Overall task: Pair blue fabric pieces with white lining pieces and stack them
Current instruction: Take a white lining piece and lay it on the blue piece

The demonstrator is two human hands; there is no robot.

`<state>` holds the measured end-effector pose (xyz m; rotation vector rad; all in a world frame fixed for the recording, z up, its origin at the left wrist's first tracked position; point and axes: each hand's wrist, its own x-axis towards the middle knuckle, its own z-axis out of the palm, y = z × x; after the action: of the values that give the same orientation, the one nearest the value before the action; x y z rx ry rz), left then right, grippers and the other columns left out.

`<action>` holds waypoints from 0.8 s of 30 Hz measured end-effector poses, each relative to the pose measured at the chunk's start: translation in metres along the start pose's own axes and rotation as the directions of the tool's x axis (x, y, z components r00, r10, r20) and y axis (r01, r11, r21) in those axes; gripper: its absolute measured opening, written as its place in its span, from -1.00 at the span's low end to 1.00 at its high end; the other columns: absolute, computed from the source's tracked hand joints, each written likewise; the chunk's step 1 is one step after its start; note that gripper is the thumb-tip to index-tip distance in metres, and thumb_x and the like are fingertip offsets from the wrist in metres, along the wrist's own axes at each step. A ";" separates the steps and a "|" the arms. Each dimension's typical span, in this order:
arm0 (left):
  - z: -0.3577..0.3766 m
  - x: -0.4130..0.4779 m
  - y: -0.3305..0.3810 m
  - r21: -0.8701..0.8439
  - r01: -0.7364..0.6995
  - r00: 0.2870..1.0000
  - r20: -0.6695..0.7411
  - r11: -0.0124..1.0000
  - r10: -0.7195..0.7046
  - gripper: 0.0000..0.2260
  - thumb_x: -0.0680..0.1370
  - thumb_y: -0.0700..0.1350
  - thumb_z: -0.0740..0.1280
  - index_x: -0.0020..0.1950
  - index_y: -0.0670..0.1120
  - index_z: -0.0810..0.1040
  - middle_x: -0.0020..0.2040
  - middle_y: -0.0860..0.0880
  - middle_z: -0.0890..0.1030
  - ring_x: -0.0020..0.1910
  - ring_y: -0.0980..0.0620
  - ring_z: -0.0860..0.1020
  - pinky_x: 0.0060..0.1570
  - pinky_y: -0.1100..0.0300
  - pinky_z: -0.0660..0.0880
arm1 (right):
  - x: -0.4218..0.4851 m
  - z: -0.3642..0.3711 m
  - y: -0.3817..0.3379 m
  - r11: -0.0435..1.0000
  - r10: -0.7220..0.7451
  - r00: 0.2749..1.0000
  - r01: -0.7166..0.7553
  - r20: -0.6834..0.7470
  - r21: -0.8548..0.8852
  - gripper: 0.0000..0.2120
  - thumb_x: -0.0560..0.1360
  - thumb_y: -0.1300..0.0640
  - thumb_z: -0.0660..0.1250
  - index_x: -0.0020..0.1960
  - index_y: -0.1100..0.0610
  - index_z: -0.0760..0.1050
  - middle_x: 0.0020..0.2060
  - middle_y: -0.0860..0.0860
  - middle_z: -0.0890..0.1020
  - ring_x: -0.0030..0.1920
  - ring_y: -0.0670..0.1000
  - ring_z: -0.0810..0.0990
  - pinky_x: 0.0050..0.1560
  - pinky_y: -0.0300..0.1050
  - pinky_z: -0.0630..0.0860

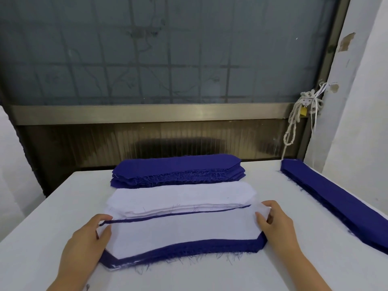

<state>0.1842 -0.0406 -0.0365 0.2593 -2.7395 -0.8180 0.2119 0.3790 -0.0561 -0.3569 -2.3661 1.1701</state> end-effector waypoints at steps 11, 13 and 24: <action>-0.001 -0.003 0.000 -0.038 -0.030 0.999 -0.013 0.999 0.030 -0.87 0.62 -0.14 0.21 0.07 0.04 0.51 -0.11 -0.07 0.56 -0.17 -0.01 0.51 -0.06 0.08 0.46 | 0.000 0.002 0.000 0.997 -0.002 1.000 0.001 -0.022 -0.083 -0.72 0.53 0.29 0.30 0.15 0.05 0.30 -0.42 0.03 0.41 -0.39 -0.01 0.41 -0.35 -0.21 0.36; -0.001 -0.002 -0.001 -0.044 -0.024 1.000 -0.018 0.999 0.023 -0.87 0.62 -0.15 0.21 0.06 0.05 0.51 -0.10 -0.06 0.56 -0.16 0.00 0.51 -0.07 0.09 0.45 | 0.000 0.002 -0.001 0.995 -0.011 1.000 0.009 -0.019 -0.099 -0.72 0.54 0.29 0.29 0.14 0.04 0.30 -0.42 0.03 0.41 -0.39 -0.01 0.41 -0.35 -0.21 0.35; 0.004 0.001 -0.008 -0.088 -0.038 0.997 -0.074 0.995 0.031 -0.84 0.59 -0.23 0.26 0.00 0.02 0.56 -0.09 -0.06 0.57 -0.15 -0.02 0.50 -0.08 0.09 0.38 | 0.001 0.004 0.000 0.991 -0.034 0.999 0.029 -0.038 -0.131 -0.91 0.54 0.23 0.31 -0.07 0.06 0.51 -0.44 -0.02 0.39 -0.37 -0.07 0.39 -0.34 -0.21 0.28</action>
<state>0.1834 -0.0458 -0.0440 0.2181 -2.6248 -0.9012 0.2091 0.3767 -0.0584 -0.3818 -2.4106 0.9880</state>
